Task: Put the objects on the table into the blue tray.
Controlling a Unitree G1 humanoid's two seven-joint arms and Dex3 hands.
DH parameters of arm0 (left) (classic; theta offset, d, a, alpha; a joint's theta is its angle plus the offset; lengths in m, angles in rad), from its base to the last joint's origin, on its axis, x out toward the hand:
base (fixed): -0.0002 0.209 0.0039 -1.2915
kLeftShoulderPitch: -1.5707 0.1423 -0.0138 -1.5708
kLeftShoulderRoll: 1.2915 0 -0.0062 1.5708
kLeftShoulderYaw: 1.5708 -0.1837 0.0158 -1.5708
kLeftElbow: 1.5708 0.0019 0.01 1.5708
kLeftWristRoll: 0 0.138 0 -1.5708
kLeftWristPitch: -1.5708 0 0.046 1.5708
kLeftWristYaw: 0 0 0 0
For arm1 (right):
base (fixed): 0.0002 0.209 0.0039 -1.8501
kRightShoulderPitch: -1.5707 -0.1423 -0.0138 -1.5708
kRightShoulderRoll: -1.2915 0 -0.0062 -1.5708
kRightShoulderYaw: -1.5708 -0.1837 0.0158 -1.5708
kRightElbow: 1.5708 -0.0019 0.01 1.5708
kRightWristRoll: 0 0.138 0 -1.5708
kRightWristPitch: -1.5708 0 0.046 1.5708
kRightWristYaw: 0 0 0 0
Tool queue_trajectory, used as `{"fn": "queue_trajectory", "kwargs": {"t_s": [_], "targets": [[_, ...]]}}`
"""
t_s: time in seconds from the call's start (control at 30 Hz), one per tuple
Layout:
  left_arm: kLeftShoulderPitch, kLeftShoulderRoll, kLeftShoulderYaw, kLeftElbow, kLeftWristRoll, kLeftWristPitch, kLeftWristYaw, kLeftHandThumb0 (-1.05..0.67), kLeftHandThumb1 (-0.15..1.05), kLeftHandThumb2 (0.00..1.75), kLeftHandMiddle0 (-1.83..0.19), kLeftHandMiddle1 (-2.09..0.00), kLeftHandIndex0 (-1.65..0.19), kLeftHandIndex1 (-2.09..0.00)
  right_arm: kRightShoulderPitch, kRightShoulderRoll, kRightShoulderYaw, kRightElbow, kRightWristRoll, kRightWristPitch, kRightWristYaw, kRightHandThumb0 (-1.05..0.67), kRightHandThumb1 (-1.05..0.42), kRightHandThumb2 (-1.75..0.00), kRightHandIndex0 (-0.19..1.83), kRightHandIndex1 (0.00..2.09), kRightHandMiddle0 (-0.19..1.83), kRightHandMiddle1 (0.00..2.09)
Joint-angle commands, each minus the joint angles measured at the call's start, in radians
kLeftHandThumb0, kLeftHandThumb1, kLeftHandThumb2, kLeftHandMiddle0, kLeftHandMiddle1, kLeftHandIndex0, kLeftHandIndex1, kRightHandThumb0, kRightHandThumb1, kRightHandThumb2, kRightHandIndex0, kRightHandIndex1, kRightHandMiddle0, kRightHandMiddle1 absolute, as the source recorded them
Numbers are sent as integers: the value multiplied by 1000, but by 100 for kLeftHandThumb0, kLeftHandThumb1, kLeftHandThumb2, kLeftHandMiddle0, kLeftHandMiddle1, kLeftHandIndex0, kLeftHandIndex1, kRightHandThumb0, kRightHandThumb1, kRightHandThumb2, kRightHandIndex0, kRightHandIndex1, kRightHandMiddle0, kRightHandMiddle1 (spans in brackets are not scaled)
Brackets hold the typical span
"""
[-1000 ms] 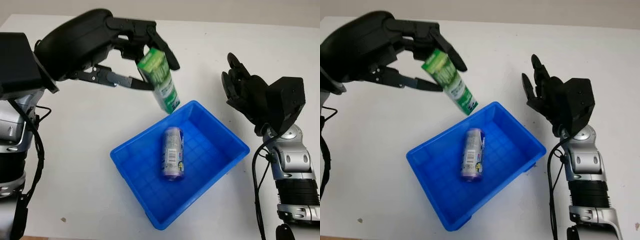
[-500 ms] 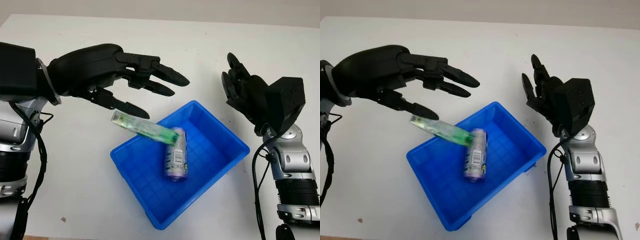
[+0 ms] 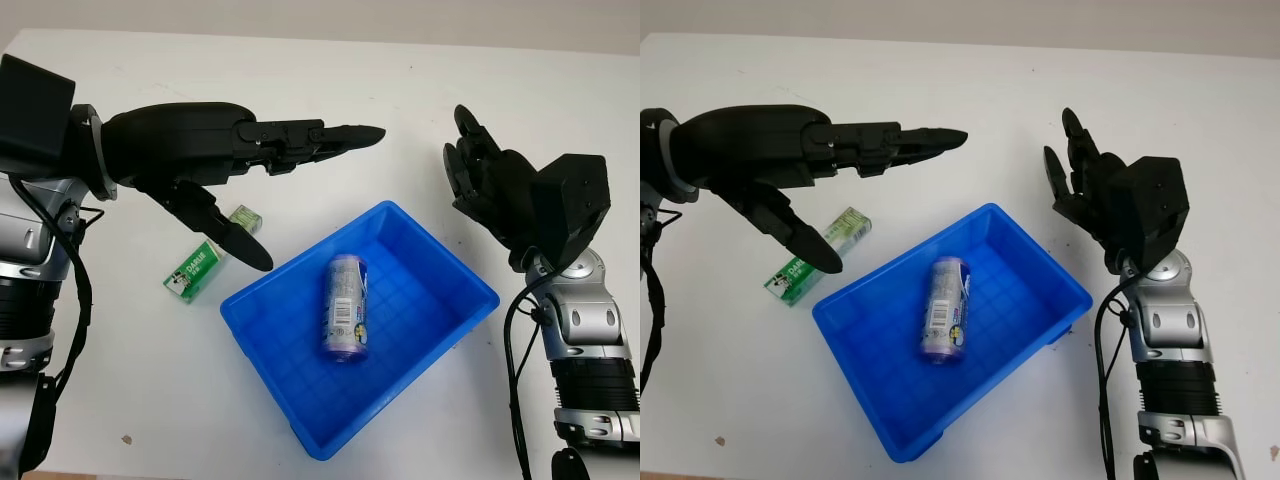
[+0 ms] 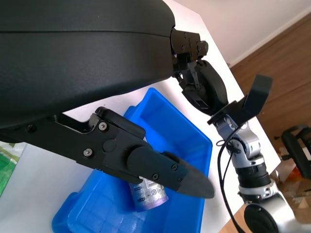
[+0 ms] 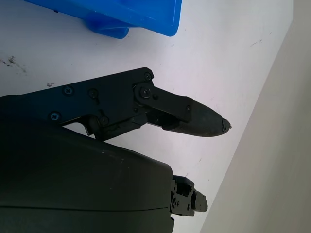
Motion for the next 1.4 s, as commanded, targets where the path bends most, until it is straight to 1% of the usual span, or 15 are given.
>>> {"fn": "queue_trajectory", "kwargs": {"t_s": [0.0,0.03,0.1,0.23,0.3,0.4,0.5,0.53,0.57,0.77,0.9,1.0,1.1,1.27,1.37], "targets": [[-21,9,27,-11,23,1,57,-88,104,43,19,-3,17,-4,5,-3,6,-6,-3,-13,1,-62,-105,-69,-18,5,-19,5],[-19,4,34,-13,35,1,94,-89,105,53,17,-5,16,-5,4,-3,6,-9,-4,-7,-1,-62,-105,-68,-18,5,-18,5],[-28,-32,61,35,34,-3,177,-85,105,60,13,-6,13,-6,3,-4,7,-11,-8,-1,-5,-63,-105,-68,-17,6,-18,5],[-33,-22,31,169,282,-229,435,-79,105,63,1,-9,5,-9,-4,-2,1,-8,1,4,1,-63,-105,-68,-17,6,-19,5],[-47,-14,15,232,356,-273,494,-76,105,59,4,-6,6,-8,-7,-2,-1,-6,7,6,4,-62,-105,-68,-18,5,-19,5],[-71,1,-2,304,440,-281,551,-73,105,51,7,-5,8,-6,-11,-1,-3,0,16,1,10,-63,-105,-67,-18,5,-19,4],[-70,19,-25,294,544,-231,617,-72,105,44,3,-7,5,-7,-12,-6,0,-3,12,7,11,-63,-105,-67,-19,5,-18,4],[-62,26,-35,280,586,-234,648,-73,105,44,0,-8,4,-7,-12,-6,1,-3,11,7,12,-63,-105,-66,-19,5,-19,4],[-49,31,-41,272,615,-259,678,-72,105,41,-16,-14,1,-8,-12,-6,1,-4,12,9,13,-63,-105,-67,-19,5,-19,4],[-44,65,-61,368,627,-472,694,-61,105,16,-3,-4,1,-6,-7,-6,4,-12,6,10,11,-62,-105,-68,-18,5,-18,4],[-84,106,-101,488,689,-667,737,-49,96,6,5,-3,2,-5,-10,-3,2,-7,10,11,12,-62,-105,-68,-18,5,-19,4],[-144,169,-185,587,890,-860,897,-43,90,4,6,-4,1,-6,-10,-5,2,-7,10,14,14,-62,-105,-68,-18,5,-19,5],[-203,217,-262,639,1080,-956,1054,-38,89,4,8,-4,3,-5,-11,-8,3,-7,7,17,14,-62,-105,-68,-19,5,-19,5],[-265,241,-336,712,1214,-1033,1214,-30,92,6,9,-5,4,-5,-11,-7,6,-1,5,2,18,-62,-105,-68,-18,5,-19,5],[-299,265,-393,715,1318,-1074,1316,-28,97,8,10,-4,7,-4,-12,-5,3,-7,7,18,16,-62,-105,-68,-18,5,-18,5]]}}
